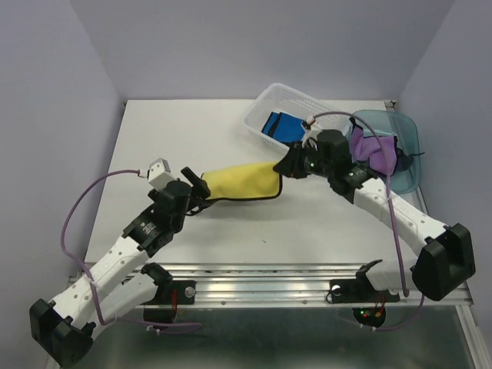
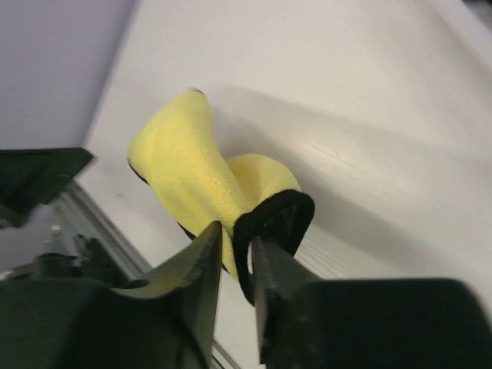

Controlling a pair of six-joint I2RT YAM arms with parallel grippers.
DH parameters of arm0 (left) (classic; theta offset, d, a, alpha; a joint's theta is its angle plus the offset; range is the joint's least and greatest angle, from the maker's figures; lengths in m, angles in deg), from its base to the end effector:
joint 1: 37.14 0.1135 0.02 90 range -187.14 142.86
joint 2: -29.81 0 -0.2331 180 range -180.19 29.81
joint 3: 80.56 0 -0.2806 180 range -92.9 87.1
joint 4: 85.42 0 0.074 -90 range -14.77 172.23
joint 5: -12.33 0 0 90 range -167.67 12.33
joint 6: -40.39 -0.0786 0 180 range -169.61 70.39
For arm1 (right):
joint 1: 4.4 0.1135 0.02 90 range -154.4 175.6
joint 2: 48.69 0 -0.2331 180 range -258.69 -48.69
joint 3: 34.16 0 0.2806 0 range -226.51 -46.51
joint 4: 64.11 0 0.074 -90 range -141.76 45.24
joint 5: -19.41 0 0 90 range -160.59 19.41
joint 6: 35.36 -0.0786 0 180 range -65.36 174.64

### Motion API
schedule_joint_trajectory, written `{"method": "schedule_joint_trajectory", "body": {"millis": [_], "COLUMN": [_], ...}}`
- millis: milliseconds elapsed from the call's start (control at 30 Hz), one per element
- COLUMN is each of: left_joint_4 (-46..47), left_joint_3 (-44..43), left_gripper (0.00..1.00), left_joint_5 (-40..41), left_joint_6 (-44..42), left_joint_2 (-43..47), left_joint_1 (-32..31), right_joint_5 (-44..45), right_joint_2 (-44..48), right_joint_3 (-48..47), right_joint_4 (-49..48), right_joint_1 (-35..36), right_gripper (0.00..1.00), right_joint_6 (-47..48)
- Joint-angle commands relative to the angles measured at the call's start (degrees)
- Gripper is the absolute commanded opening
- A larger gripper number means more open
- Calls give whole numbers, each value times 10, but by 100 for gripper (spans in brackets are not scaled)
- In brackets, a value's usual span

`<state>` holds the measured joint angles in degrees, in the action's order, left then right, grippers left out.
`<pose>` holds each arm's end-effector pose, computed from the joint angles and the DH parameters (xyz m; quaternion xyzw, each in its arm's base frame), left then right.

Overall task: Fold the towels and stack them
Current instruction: Move the towel to the center of the board

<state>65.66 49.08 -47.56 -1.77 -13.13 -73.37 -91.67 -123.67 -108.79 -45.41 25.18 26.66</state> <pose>0.2328 -0.1217 0.2565 -0.2262 0.7793 -0.2044 0.5474 0.3160 0.2119 0.2888 -0.1173 0.7991 0.4053 0.4284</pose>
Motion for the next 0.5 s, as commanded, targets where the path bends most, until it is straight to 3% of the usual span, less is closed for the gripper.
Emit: {"method": "schedule_joint_trajectory", "body": {"millis": [0,33,67,133,200,467], "left_joint_4": [-33,-28,-16,5,30,46], "left_joint_3": [44,50,58,65,74,59], "left_gripper": [99,99,99,99,99,99], "left_joint_5": [-10,-22,-36,-79,-116,-122], "left_joint_6": [45,45,37,31,26,13], "left_joint_2": [-18,-27,-36,-71,-110,-222], "left_joint_1": [3,3,3,3,3,4], "right_joint_5": [157,182,201,244,253,218], "right_joint_2": [-6,-14,-18,-15,9,41], "right_joint_3": [106,112,118,144,169,219], "right_joint_4": [82,103,121,142,138,125], "right_joint_1": [-5,-6,-7,-6,-6,-6], "right_gripper": [39,47,63,82,89,92], "right_joint_6": [-12,-14,-14,-14,-15,-13]}}
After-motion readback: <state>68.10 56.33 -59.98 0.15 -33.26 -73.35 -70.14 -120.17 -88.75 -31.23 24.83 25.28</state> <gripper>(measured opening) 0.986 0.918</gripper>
